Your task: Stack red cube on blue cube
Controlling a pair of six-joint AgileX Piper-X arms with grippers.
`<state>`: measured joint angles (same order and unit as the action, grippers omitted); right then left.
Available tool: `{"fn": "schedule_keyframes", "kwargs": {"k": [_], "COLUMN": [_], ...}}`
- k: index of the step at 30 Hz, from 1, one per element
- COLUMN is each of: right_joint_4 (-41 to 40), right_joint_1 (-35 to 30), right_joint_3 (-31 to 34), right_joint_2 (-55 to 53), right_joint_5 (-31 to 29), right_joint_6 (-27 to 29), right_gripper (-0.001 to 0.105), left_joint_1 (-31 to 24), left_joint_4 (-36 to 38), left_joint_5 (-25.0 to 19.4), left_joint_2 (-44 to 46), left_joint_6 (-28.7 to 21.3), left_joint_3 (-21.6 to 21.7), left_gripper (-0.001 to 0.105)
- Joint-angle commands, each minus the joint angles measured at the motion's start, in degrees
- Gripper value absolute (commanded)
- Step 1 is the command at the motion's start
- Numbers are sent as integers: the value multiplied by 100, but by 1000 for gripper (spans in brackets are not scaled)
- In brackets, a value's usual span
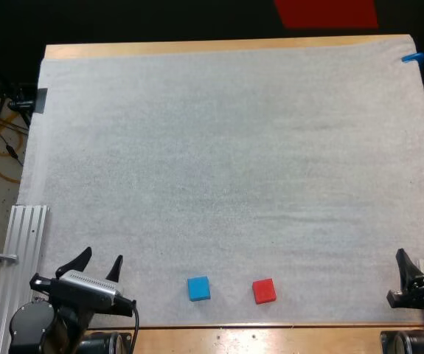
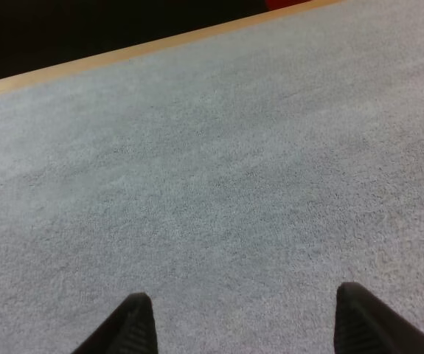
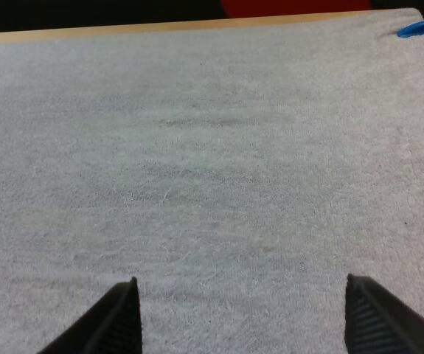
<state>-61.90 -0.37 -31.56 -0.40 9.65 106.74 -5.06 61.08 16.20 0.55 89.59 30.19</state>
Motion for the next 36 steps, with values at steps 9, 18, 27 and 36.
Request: {"fn": "schedule_keyframes", "kwargs": {"k": [9,18,27,36], "right_joint_4": [33,33,33,9], "right_joint_1": [-1,366,1392,2198], "right_joint_3": [-53,-589,-1121,-1894], "right_joint_2": [-116,744,1980,3182], "right_joint_5": [67,214,214,214], "right_joint_6": [3,216,608,1229], "right_gripper": [58,58,58,58], "left_joint_1": [21,187,1194,2115], "left_joint_4": [-113,35,919,1711], "left_joint_5": [30,383,383,383], "left_joint_2": [698,25,-959,-1679], "left_joint_6": [381,503,-66,-552], "left_joint_3": [11,597,1489,2231], "left_gripper": [52,52,52,52]}}
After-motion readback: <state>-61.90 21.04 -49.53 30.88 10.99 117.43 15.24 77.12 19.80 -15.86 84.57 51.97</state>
